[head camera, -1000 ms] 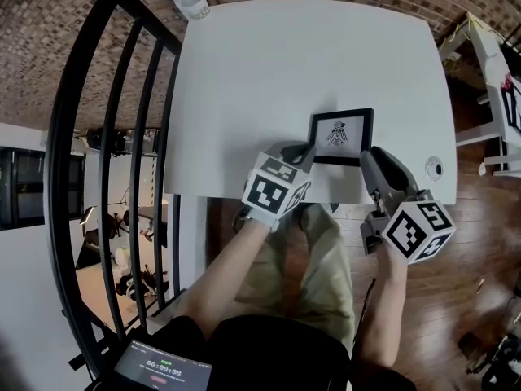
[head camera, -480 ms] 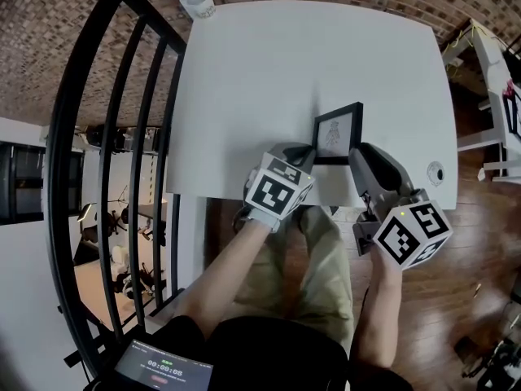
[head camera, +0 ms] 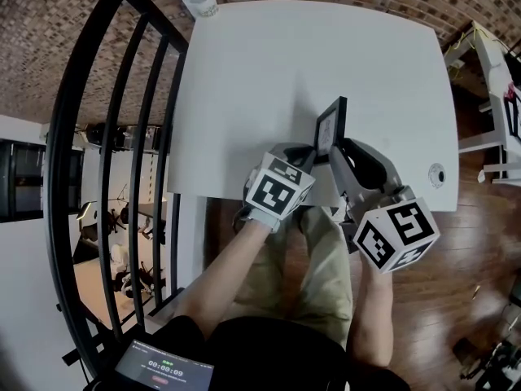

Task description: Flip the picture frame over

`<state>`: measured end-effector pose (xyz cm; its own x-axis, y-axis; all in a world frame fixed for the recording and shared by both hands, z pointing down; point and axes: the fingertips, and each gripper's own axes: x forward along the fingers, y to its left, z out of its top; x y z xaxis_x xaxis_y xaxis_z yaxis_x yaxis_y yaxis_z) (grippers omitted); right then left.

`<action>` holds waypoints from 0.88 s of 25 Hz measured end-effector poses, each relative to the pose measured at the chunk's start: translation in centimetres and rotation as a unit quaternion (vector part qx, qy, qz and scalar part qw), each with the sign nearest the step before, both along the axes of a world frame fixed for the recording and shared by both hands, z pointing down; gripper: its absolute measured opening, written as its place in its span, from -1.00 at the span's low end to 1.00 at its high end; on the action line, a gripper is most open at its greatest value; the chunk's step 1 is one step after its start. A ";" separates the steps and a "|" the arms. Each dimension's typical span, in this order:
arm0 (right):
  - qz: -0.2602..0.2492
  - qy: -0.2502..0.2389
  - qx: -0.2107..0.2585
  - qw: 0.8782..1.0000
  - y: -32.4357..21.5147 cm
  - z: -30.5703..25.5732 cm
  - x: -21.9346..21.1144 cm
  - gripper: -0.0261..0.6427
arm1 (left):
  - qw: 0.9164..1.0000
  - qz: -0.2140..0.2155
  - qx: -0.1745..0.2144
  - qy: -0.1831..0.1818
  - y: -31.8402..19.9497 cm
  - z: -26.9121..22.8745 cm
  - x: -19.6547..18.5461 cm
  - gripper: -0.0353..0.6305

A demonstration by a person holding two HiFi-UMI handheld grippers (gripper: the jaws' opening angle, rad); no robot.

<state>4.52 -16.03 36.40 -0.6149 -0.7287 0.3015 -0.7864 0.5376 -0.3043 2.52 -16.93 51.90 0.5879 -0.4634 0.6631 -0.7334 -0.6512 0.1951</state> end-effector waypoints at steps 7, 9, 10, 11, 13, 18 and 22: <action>-0.015 0.025 0.017 0.999 0.1 -0.2 -1.3 -0.73 | 1.000 -0.001 0.000 0.001 0.1 -0.1 -0.1 -0.89; -0.017 0.026 0.017 0.999 0.1 -0.2 -1.5 -0.73 | 1.000 -0.001 0.000 0.001 0.1 -0.1 -0.2 -0.89; -0.019 0.026 0.017 0.999 0.1 -0.2 -1.6 -0.73 | 1.000 -0.002 0.001 0.001 0.0 -0.1 -0.2 -0.89; -0.020 0.026 0.018 0.999 0.1 -0.2 -1.7 -0.73 | 1.000 -0.003 0.001 0.002 0.0 -0.1 -0.2 -0.88; -0.023 0.027 0.020 0.999 0.0 -0.2 -2.0 -0.73 | 1.000 -0.004 0.002 0.003 0.0 -0.1 -0.3 -0.88; -0.029 0.035 0.025 0.999 0.0 -0.2 -2.3 -0.73 | 1.000 -0.006 0.002 0.004 0.0 -0.2 -0.4 -0.87; -0.029 0.035 0.025 0.999 0.0 -0.2 -2.4 -0.73 | 1.000 -0.012 0.001 0.007 0.0 -0.2 -0.8 -0.86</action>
